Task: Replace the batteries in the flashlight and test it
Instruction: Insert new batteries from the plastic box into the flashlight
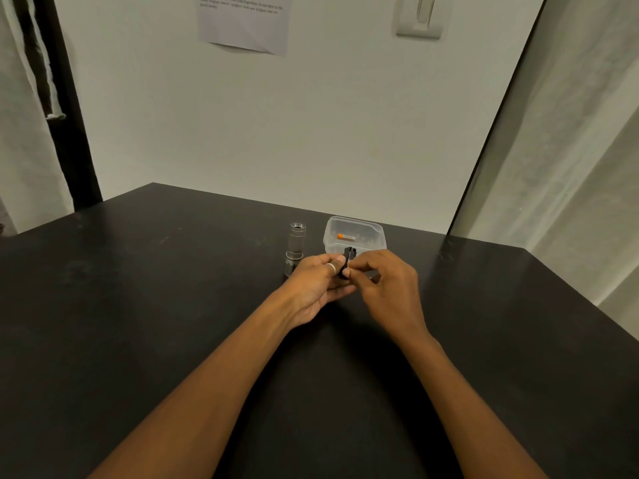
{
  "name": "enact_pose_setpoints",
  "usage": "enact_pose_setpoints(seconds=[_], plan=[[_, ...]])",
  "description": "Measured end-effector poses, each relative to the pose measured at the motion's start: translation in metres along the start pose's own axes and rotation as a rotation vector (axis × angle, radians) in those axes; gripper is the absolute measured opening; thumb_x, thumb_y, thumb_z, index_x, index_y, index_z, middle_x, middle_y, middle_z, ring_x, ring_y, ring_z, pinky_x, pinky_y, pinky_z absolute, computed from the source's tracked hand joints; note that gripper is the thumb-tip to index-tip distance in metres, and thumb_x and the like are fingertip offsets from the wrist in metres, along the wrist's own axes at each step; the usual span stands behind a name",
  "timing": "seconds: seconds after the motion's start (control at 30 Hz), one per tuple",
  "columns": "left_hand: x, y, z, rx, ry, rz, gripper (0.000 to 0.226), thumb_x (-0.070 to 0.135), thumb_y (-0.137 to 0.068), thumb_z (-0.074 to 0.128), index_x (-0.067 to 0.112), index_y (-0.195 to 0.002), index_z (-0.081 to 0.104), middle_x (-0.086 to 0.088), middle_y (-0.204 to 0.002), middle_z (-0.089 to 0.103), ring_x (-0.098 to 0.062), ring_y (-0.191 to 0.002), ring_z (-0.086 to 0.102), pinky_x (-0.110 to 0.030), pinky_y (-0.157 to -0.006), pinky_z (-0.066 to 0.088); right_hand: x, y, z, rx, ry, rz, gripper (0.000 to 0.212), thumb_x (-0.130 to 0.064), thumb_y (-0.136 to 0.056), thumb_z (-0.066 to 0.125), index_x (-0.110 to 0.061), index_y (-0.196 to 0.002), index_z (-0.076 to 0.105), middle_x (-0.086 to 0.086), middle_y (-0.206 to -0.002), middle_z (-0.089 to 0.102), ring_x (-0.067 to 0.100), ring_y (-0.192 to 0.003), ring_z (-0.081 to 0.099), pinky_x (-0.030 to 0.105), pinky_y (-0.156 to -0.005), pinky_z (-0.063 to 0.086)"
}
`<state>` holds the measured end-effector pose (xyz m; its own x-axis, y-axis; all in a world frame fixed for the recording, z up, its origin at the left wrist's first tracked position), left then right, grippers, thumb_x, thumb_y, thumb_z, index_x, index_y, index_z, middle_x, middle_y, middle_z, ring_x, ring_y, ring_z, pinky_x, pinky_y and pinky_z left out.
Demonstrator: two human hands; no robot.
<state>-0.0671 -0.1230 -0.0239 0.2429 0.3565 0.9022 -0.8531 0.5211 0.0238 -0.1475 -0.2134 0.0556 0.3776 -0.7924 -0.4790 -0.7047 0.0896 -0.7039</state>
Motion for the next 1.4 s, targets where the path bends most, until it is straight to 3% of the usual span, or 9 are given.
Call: enact_pose_setpoints(seconds=[0.07, 0.13, 0.23, 0.37, 0.57, 0.83, 1.07, 1.2, 1.4], plan=[[0.0, 0.0, 0.002, -0.016, -0.004, -0.001, 0.022, 0.014, -0.107, 0.048, 0.006, -0.112, 0.068, -0.004, -0.084, 0.073, -0.014, -0.082, 0.073, -0.026, -0.069, 0.06, 0.012, -0.001, 0.0, -0.006, -0.076, 0.123, 0.03, -0.016, -0.083, 0.084, -0.019, -0.111, 0.074, -0.01, -0.106, 0.069, 0.003, -0.095, 0.066, 0.009, -0.073, 0.049], [-0.001, 0.0, 0.003, -0.027, -0.002, -0.007, 0.02, 0.014, -0.107, 0.049, 0.006, -0.111, 0.067, -0.001, -0.076, 0.073, -0.012, -0.077, 0.074, -0.028, -0.072, 0.061, 0.025, -0.002, 0.002, -0.034, -0.18, 0.267, 0.056, -0.018, -0.079, 0.087, -0.02, -0.13, 0.064, -0.012, -0.12, 0.064, 0.005, -0.105, 0.063, 0.02, -0.078, 0.056], [-0.001, 0.001, 0.004, -0.039, -0.007, -0.013, 0.02, 0.013, -0.106, 0.051, 0.004, -0.115, 0.066, -0.003, -0.08, 0.074, -0.012, -0.076, 0.074, -0.03, -0.076, 0.062, 0.037, -0.002, 0.003, -0.092, -0.302, 0.368, 0.071, -0.017, -0.076, 0.089, -0.018, -0.139, 0.057, -0.009, -0.132, 0.062, 0.006, -0.119, 0.058, 0.027, -0.09, 0.056], [-0.001, 0.002, 0.007, -0.074, 0.014, -0.02, 0.025, 0.012, -0.105, 0.053, 0.003, -0.125, 0.064, -0.009, -0.091, 0.073, -0.016, -0.084, 0.075, -0.031, -0.077, 0.061, 0.042, 0.0, 0.009, -0.153, -0.429, 0.422, 0.065, -0.011, -0.076, 0.088, -0.017, -0.135, 0.061, -0.004, -0.129, 0.067, 0.009, -0.122, 0.06, 0.026, -0.096, 0.053], [-0.001, 0.001, 0.007, -0.084, 0.031, -0.02, 0.023, 0.013, -0.104, 0.055, 0.005, -0.123, 0.066, -0.009, -0.093, 0.075, -0.016, -0.084, 0.076, -0.031, -0.077, 0.061, 0.042, -0.002, 0.013, -0.165, -0.508, 0.416, 0.047, -0.01, -0.076, 0.088, -0.035, -0.11, 0.067, -0.008, -0.115, 0.073, 0.004, -0.113, 0.066, 0.024, -0.093, 0.053], [0.0, 0.002, 0.009, -0.094, 0.025, -0.008, 0.022, 0.013, -0.103, 0.056, 0.006, -0.122, 0.065, -0.007, -0.09, 0.074, -0.014, -0.082, 0.074, -0.032, -0.079, 0.062, 0.048, 0.001, 0.02, -0.164, -0.603, 0.466, 0.051, -0.001, -0.076, 0.085, -0.03, -0.113, 0.067, -0.01, -0.113, 0.075, 0.001, -0.11, 0.068, 0.026, -0.09, 0.055], [0.0, 0.005, 0.015, -0.141, 0.011, -0.003, 0.024, 0.014, -0.103, 0.056, 0.007, -0.123, 0.067, -0.011, -0.107, 0.074, -0.019, -0.094, 0.073, -0.035, -0.088, 0.061, 0.052, 0.005, 0.022, -0.156, -0.684, 0.515, 0.052, 0.008, -0.073, 0.083, -0.024, -0.111, 0.067, -0.008, -0.109, 0.077, 0.008, -0.111, 0.07, 0.034, -0.094, 0.057], [0.001, 0.005, 0.013, -0.132, 0.037, -0.012, 0.021, 0.013, -0.104, 0.055, 0.007, -0.121, 0.067, -0.01, -0.101, 0.076, -0.017, -0.089, 0.074, -0.032, -0.082, 0.062, 0.046, 0.002, 0.021, -0.142, -0.649, 0.486, 0.05, 0.005, -0.077, 0.082, -0.021, -0.117, 0.065, -0.003, -0.118, 0.073, 0.016, -0.118, 0.066, 0.036, -0.099, 0.056], [0.003, 0.007, 0.012, -0.11, 0.079, -0.031, 0.03, 0.014, -0.108, 0.046, -0.001, -0.13, 0.06, -0.023, -0.124, 0.07, -0.023, -0.105, 0.074, -0.033, -0.079, 0.063, 0.031, -0.001, 0.023, -0.206, -0.464, 0.34, 0.063, -0.003, -0.078, 0.084, -0.031, -0.128, 0.057, -0.017, -0.121, 0.064, 0.004, -0.115, 0.062, 0.008, -0.081, 0.051]])
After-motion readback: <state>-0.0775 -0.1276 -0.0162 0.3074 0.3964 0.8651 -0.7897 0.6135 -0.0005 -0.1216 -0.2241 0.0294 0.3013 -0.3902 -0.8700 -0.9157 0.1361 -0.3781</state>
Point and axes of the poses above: each hand's wrist, its own y-axis away from the middle knuckle, its own z-axis out of the palm, x = y × z, the point moved 10 cm from there along -y, towards the middle knuckle
